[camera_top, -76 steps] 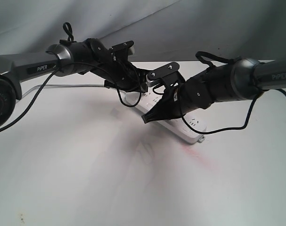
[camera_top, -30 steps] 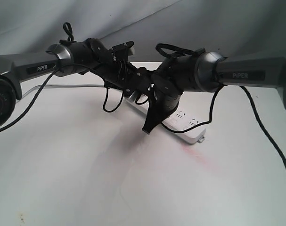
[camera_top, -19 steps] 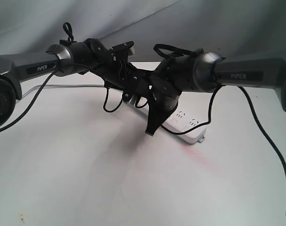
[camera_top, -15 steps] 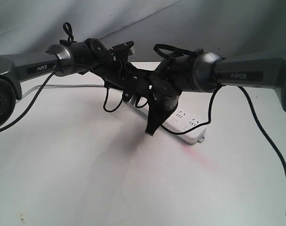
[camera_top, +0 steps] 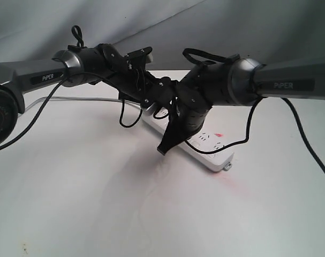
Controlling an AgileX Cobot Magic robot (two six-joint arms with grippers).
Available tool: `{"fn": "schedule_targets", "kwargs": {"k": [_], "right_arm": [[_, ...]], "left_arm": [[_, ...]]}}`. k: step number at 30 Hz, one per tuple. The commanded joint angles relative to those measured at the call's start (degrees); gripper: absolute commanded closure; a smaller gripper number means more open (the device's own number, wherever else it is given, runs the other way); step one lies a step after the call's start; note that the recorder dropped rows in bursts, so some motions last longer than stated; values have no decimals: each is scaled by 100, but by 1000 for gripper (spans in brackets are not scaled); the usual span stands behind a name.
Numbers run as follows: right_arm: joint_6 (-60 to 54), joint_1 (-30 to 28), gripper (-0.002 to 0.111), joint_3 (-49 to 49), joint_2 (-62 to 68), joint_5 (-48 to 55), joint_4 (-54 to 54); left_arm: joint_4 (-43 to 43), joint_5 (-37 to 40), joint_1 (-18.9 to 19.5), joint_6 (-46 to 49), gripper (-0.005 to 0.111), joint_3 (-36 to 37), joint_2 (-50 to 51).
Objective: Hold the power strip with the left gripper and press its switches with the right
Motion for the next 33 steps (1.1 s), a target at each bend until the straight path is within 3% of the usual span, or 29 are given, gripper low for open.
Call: {"fn": "schedule_targets", "kwargs": {"k": [1, 7, 33], "right_arm": [[565, 31, 108, 114, 15, 29, -207], [1394, 31, 108, 114, -106, -249, -985], [1370, 31, 108, 124, 101, -220, -527]], "left_arm": [[-6, 19, -16, -31, 107, -12, 17], [47, 31, -16, -31, 107, -12, 17], [102, 142, -16, -31, 107, -12, 17]]}}
